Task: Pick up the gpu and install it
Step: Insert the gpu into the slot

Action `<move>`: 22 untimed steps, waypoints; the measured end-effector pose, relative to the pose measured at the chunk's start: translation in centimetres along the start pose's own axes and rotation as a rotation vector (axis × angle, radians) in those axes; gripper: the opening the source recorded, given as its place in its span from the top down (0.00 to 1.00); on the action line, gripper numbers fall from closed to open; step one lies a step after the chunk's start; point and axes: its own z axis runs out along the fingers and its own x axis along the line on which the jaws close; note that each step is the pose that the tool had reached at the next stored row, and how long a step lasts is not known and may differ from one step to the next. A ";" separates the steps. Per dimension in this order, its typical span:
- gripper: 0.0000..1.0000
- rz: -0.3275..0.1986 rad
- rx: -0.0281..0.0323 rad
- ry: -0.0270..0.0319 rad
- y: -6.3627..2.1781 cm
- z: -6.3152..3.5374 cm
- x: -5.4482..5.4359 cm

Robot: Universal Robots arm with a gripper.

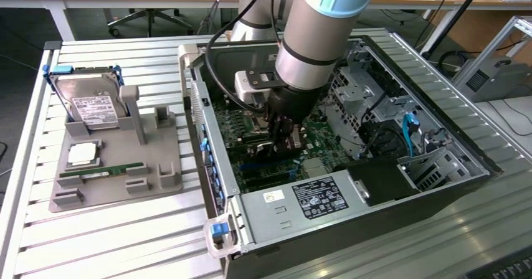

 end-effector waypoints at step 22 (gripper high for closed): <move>0.73 0.001 -0.0003 -0.0260 0.18 -0.15 0.0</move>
